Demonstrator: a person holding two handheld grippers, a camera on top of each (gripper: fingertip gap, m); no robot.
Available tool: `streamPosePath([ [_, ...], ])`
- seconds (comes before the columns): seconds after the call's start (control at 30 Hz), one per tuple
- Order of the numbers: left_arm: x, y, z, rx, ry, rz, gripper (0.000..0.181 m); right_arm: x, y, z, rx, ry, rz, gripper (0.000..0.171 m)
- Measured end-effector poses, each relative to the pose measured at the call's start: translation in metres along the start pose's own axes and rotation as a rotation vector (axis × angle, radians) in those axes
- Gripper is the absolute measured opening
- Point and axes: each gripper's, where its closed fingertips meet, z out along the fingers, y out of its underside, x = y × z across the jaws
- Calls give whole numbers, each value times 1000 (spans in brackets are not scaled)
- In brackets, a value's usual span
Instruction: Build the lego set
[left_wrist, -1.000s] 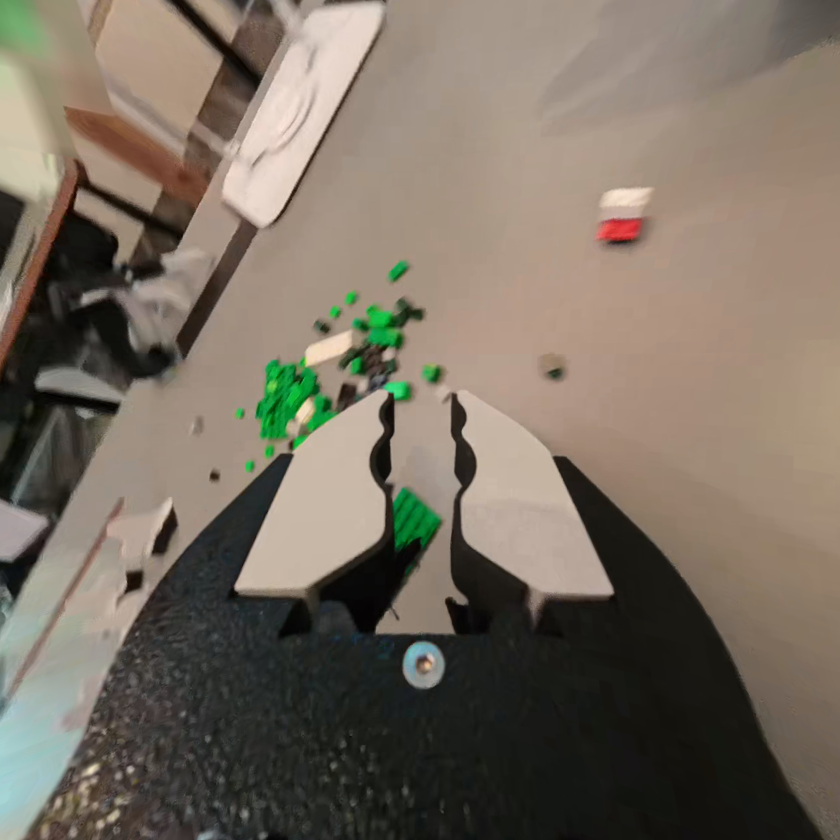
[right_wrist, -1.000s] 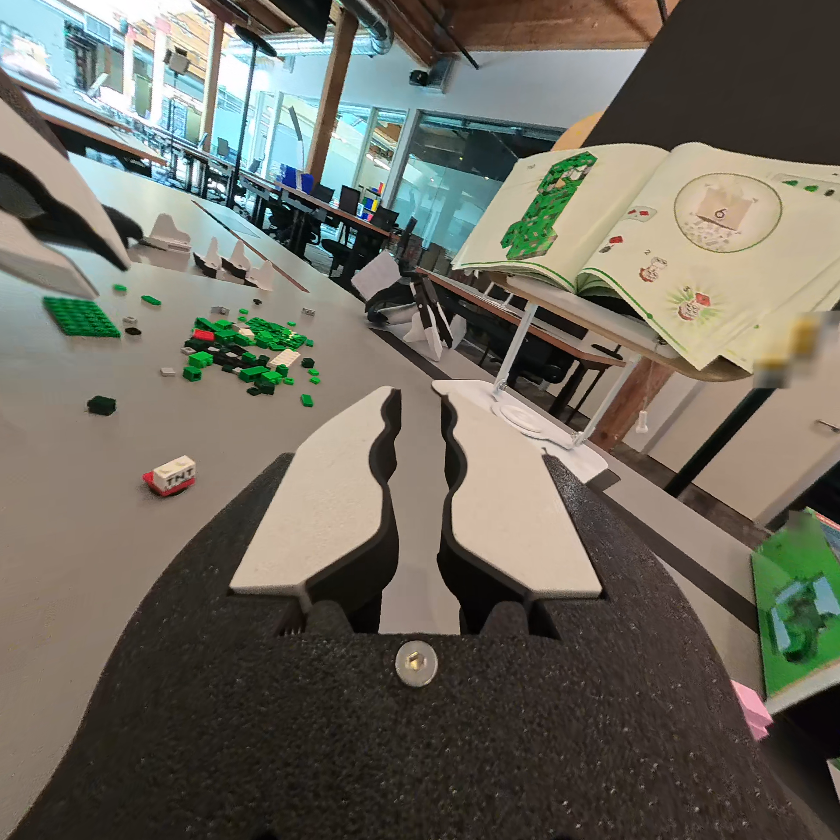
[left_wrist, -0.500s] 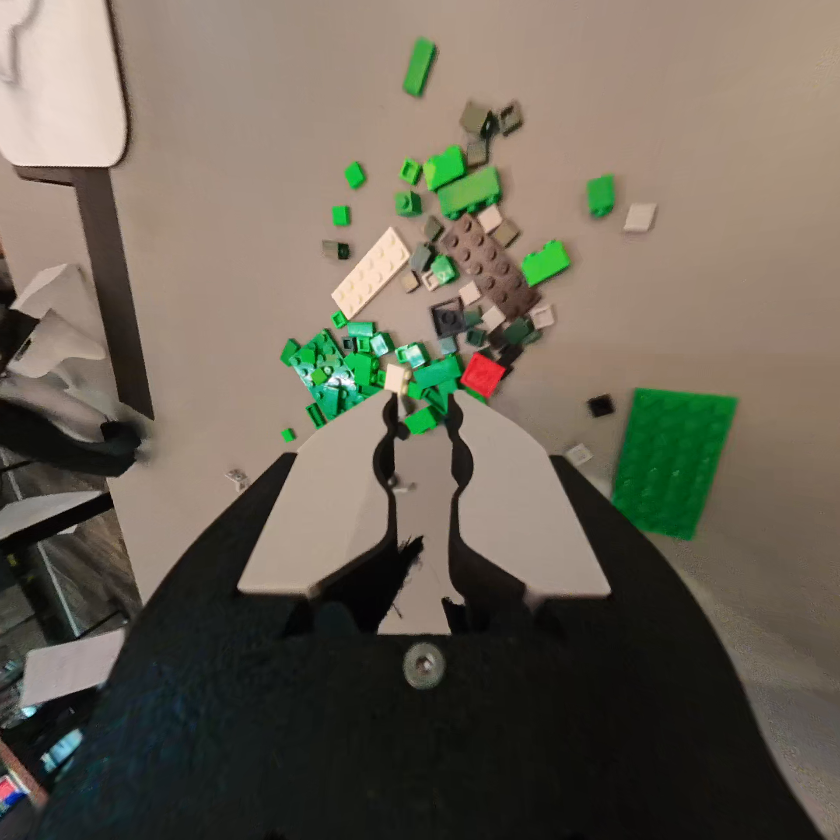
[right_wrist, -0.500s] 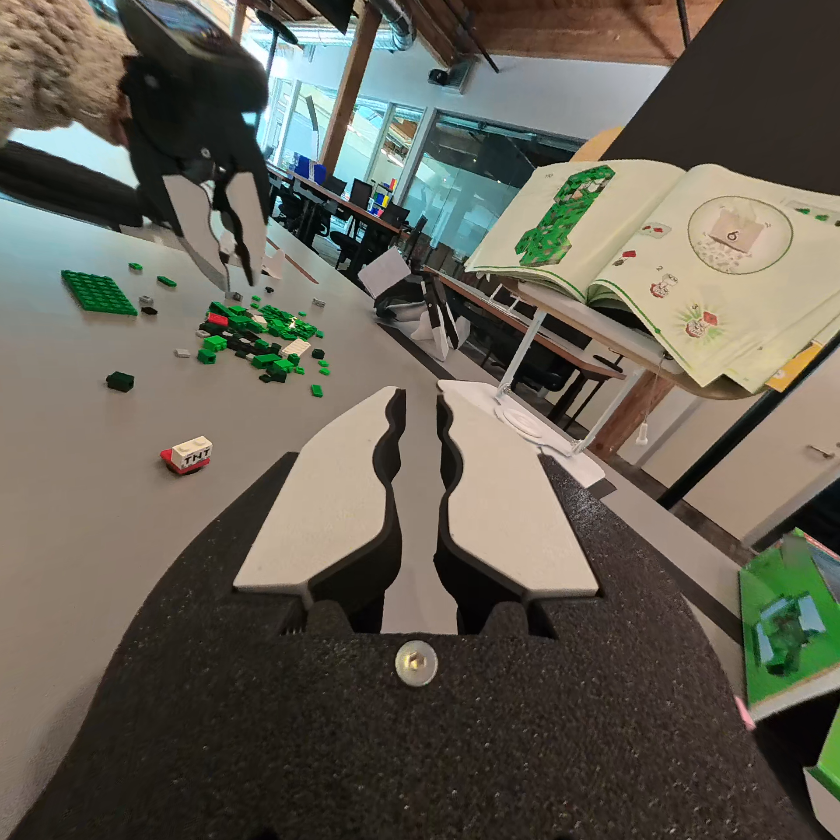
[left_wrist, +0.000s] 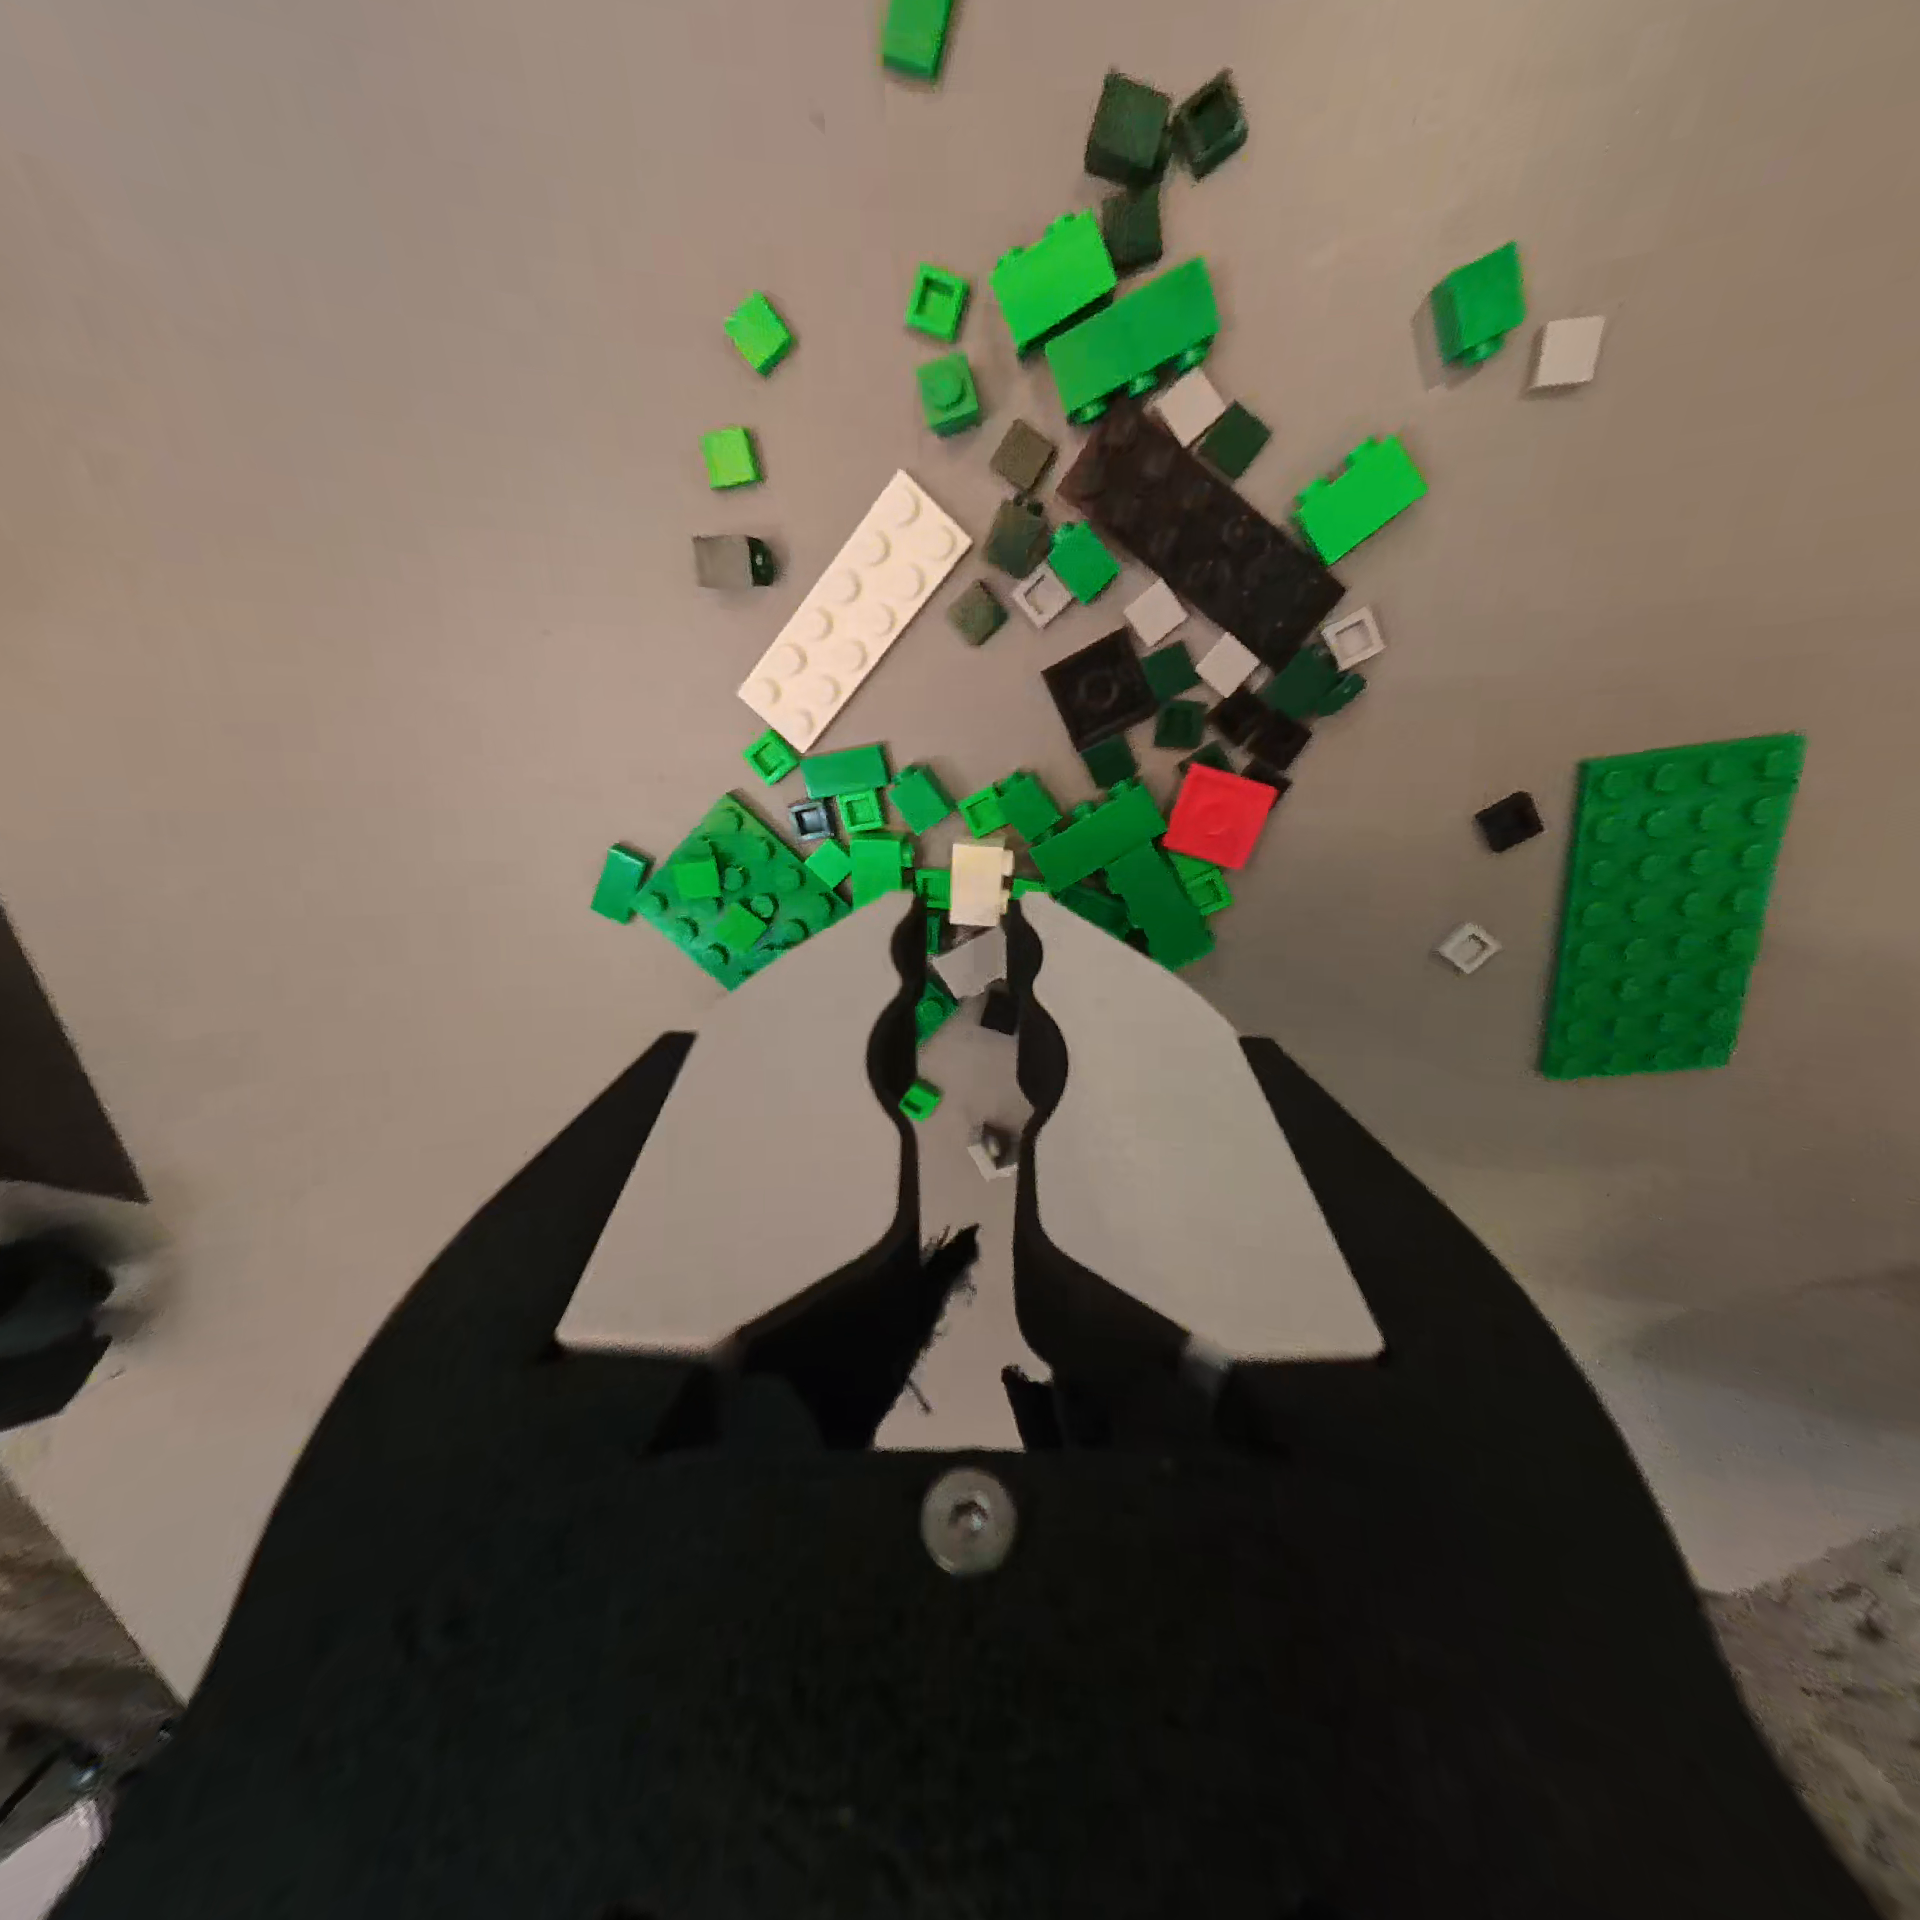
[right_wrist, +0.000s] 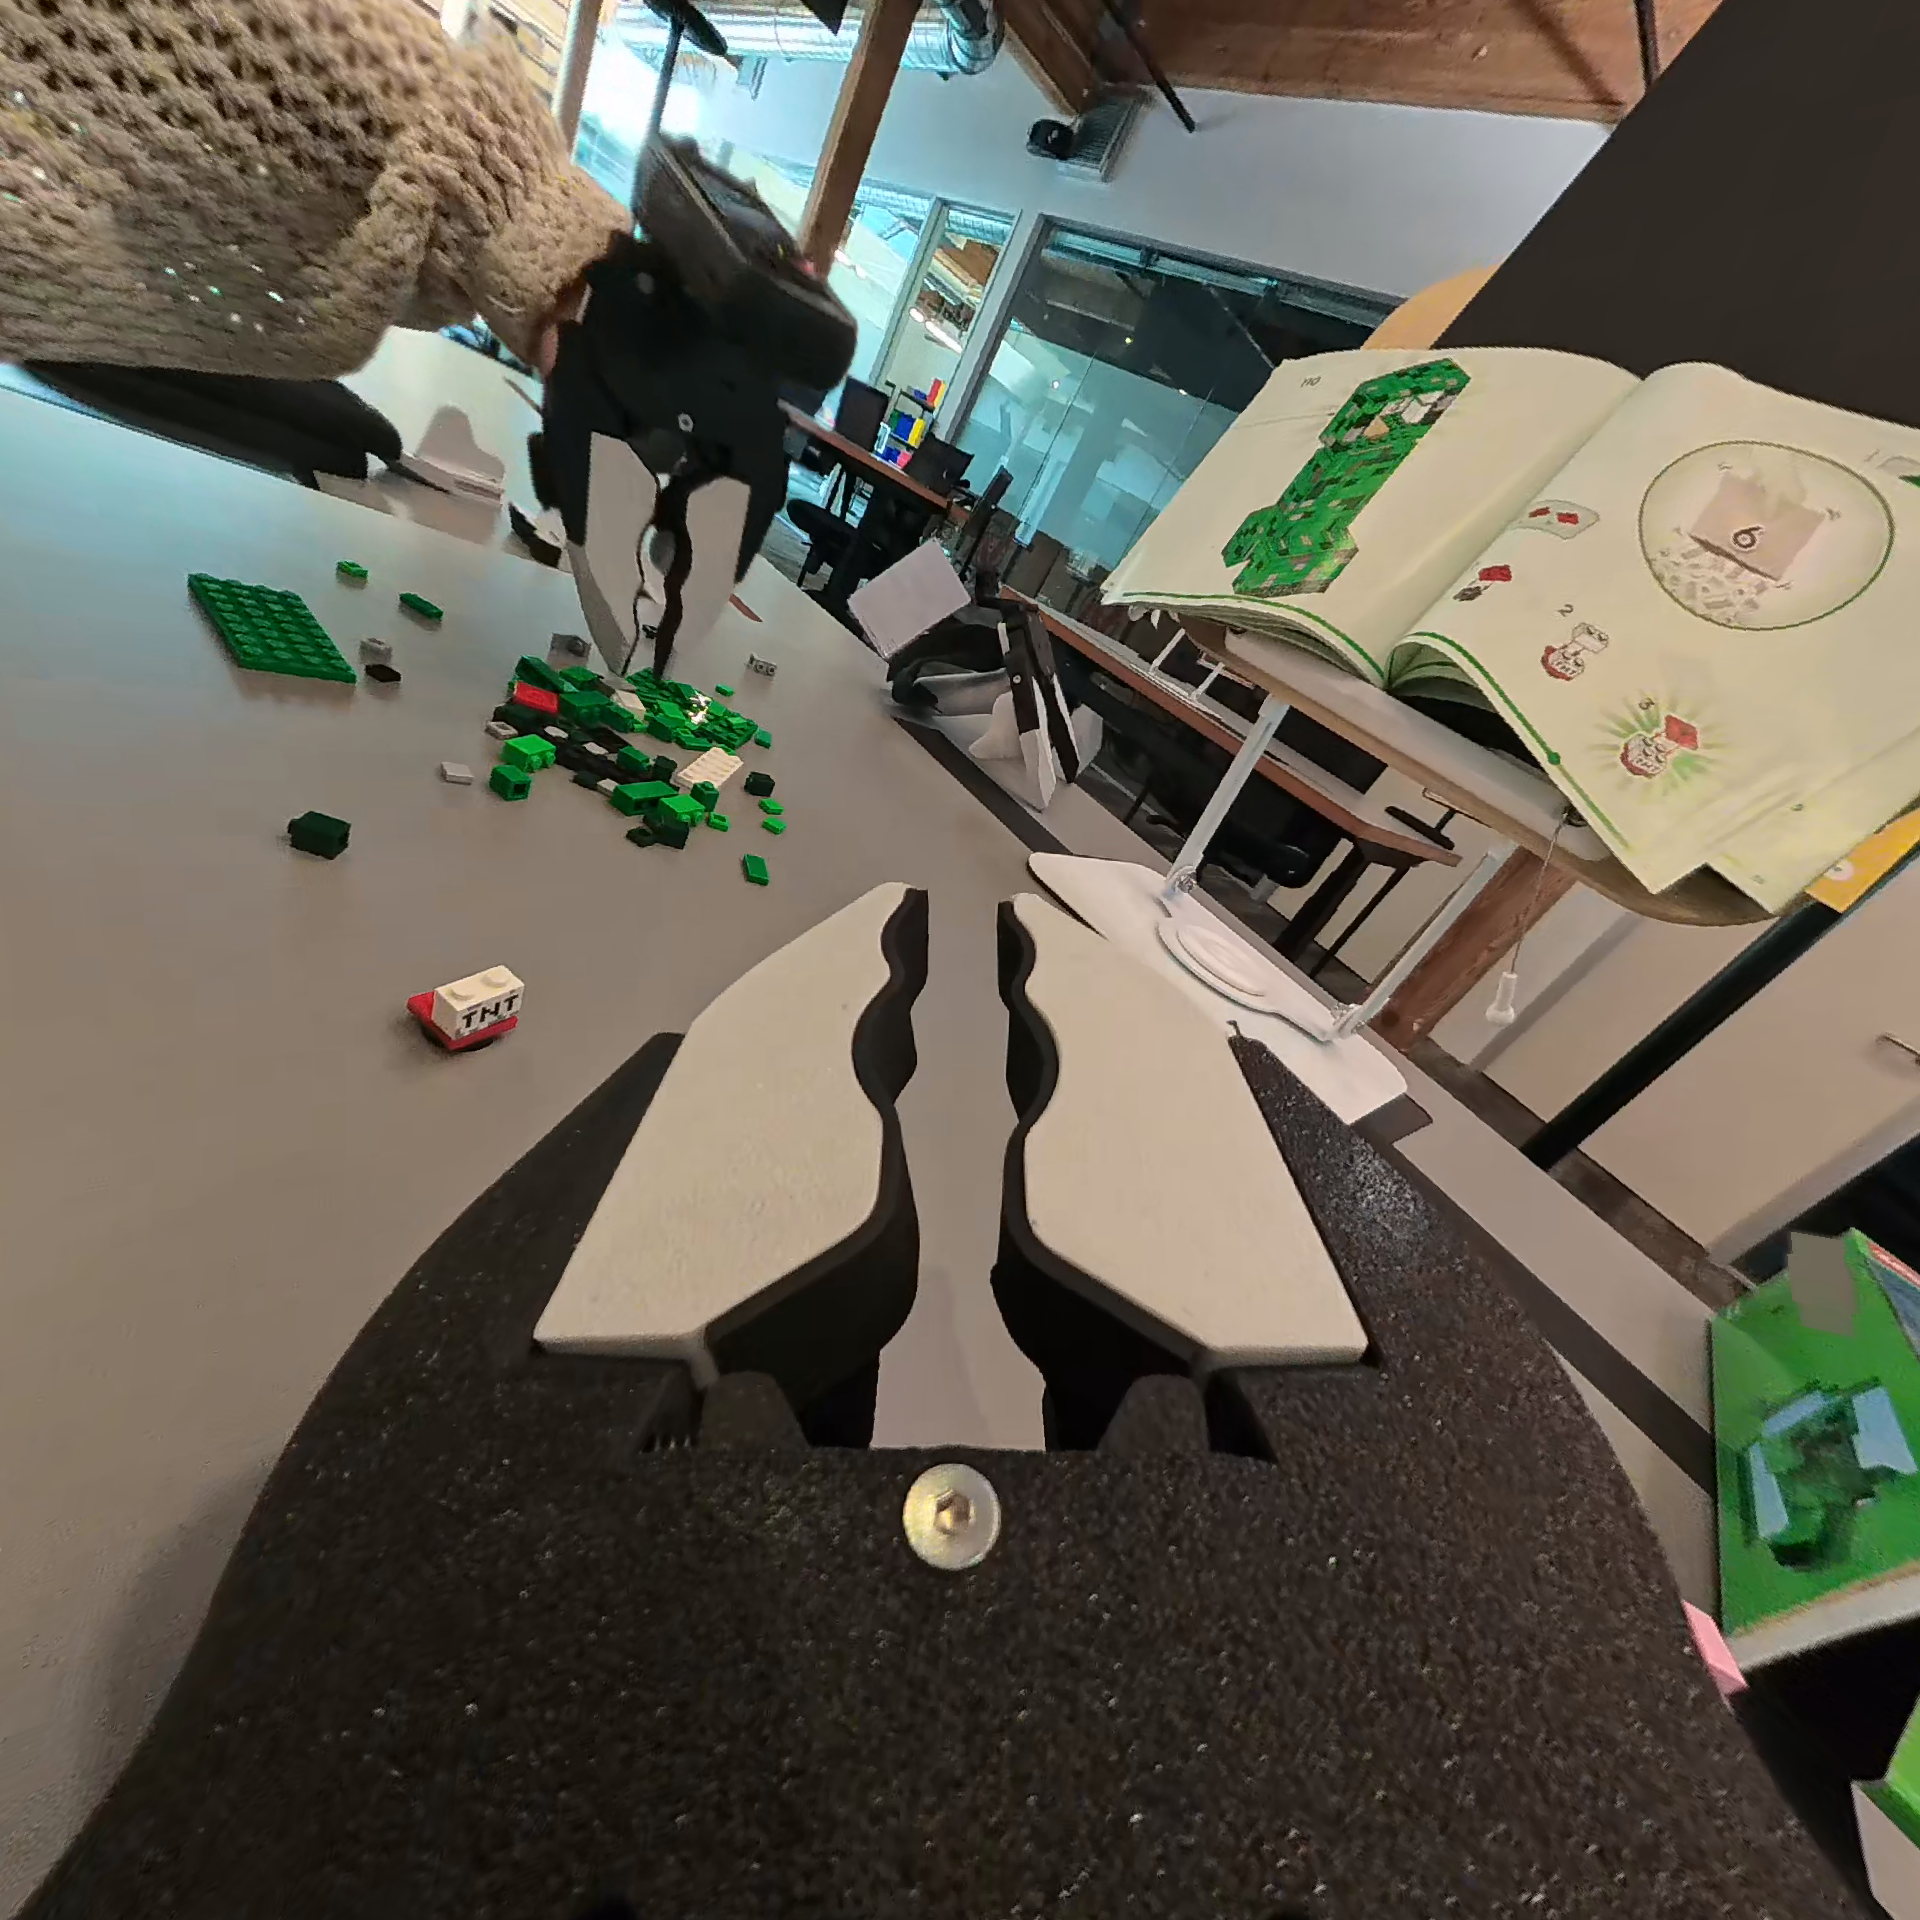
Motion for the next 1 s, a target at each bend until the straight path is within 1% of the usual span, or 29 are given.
streamPosePath([
  [0.1,2,5,9,-53,58,28,12,0,0,-2,0,2,8,12],
  [0.23,0,11,13,-129,70,81,13,1,0,-4,-1,7,12,12],
  [0.33,-2,14,15,-158,74,109,9,-1,1,-3,-10,2,-2,12],
  [0.47,-1,11,15,-142,67,120,11,-3,4,-2,-34,6,-34,12],
  [0.57,-2,12,15,-138,30,129,13,-5,5,0,-45,-4,-49,12],
  [0.63,-3,11,15,-121,9,108,18,-6,5,0,-48,-5,-51,12],
  [0.73,-2,8,16,-67,17,61,21,-4,5,0,-46,3,-39,12],
  [0.8,-3,7,16,-51,21,47,17,-3,5,0,-43,6,-33,12],
  [0.87,-2,6,16,-44,32,37,16,-4,5,0,-46,3,-38,12],
  [0.9,-2,5,15,-40,33,30,11,-4,6,0,-49,0,-44,12],
  [0.93,-5,4,13,-33,18,22,11,-6,6,1,-51,-3,-52,12],
  [0.97,-9,0,10,-8,-7,12,11,-6,6,1,-53,-4,-62,12],
  [1.0,-11,-10,6,52,-28,-6,11,-7,5,1,-51,-3,-76,12],
])
